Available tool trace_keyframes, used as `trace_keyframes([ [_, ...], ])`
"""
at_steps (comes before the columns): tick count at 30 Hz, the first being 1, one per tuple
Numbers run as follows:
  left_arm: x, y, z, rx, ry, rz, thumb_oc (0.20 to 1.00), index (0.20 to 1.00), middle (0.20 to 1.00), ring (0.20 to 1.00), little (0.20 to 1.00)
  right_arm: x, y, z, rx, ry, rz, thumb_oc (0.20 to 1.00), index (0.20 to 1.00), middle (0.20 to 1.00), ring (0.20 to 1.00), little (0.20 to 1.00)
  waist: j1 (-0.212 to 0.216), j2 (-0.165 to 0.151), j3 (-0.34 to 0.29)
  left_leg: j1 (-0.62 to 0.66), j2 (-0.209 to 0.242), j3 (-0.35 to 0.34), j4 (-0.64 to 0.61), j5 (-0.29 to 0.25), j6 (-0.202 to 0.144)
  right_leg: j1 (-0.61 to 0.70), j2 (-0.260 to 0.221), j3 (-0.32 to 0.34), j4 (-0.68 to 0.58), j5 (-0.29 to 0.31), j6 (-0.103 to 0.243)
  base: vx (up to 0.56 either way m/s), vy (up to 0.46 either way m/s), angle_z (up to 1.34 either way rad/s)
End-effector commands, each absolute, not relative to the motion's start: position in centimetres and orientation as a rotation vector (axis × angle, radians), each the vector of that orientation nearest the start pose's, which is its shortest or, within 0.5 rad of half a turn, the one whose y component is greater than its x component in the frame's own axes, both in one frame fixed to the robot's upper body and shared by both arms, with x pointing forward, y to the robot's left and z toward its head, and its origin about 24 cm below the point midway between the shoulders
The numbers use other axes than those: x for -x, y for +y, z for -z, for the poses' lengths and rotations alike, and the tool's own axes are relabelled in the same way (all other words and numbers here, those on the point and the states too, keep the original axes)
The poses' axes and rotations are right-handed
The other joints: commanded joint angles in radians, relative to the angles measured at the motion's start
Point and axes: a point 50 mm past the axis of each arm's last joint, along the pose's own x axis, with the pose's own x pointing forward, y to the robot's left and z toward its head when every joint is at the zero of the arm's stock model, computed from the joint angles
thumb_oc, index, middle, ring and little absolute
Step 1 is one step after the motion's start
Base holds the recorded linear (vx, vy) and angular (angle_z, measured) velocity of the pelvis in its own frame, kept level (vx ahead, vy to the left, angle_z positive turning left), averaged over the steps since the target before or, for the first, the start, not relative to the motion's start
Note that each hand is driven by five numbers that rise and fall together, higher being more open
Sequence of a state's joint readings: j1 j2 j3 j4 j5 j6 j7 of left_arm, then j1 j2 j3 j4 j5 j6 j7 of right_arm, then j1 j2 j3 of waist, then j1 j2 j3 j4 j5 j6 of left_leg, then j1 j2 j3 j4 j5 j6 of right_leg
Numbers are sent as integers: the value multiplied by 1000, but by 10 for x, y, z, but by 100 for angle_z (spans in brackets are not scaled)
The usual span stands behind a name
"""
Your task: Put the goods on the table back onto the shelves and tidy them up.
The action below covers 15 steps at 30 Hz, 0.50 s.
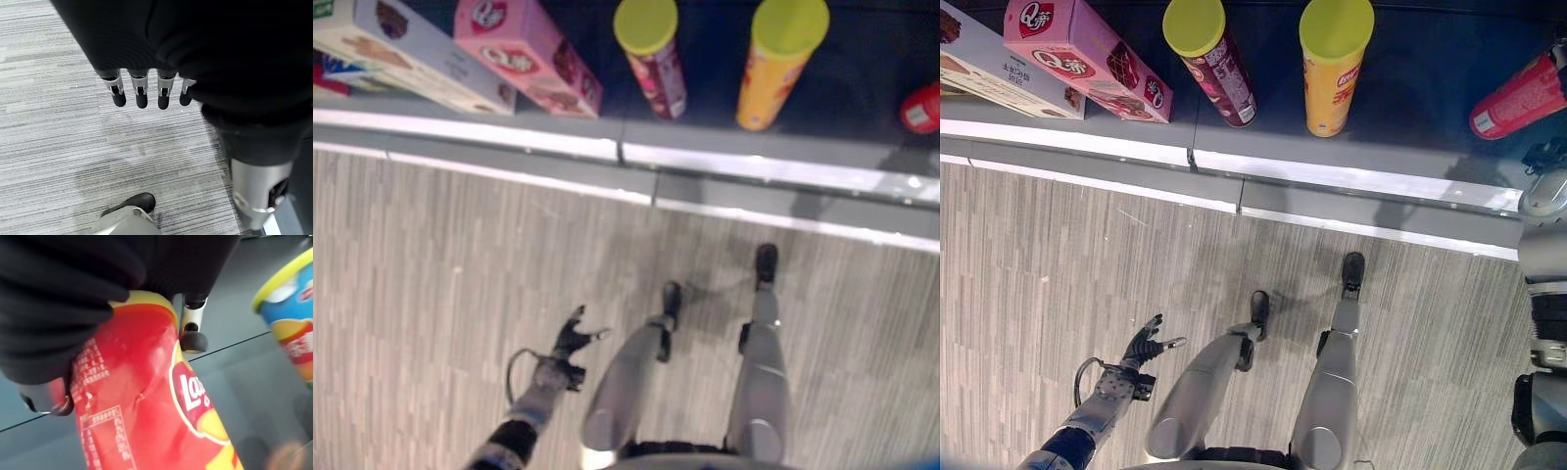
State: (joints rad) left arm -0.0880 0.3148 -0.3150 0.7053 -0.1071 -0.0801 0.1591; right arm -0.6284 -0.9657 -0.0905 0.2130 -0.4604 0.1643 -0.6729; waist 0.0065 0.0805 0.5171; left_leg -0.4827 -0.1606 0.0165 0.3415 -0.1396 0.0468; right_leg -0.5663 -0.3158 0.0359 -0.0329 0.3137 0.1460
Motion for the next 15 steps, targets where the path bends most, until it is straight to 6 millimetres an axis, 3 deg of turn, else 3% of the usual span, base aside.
trace_keyframes([
  [1,-199,214,90,-376,605,-30,1000,1000,1000,1000,1000,-267,-320,-330,1173,-847,1148,200,200,200,200,200,4,27,3,68,56,-92,-86,-61,-87,6,-8,-17,85,-125,43,0,0,0],
  [15,-198,219,89,-388,609,-47,1000,1000,1000,1000,1000,-268,-311,-329,1176,-871,1100,200,200,200,200,200,3,13,3,56,56,-91,-85,-50,-90,12,-16,-27,76,-117,42,0,0,0],
])
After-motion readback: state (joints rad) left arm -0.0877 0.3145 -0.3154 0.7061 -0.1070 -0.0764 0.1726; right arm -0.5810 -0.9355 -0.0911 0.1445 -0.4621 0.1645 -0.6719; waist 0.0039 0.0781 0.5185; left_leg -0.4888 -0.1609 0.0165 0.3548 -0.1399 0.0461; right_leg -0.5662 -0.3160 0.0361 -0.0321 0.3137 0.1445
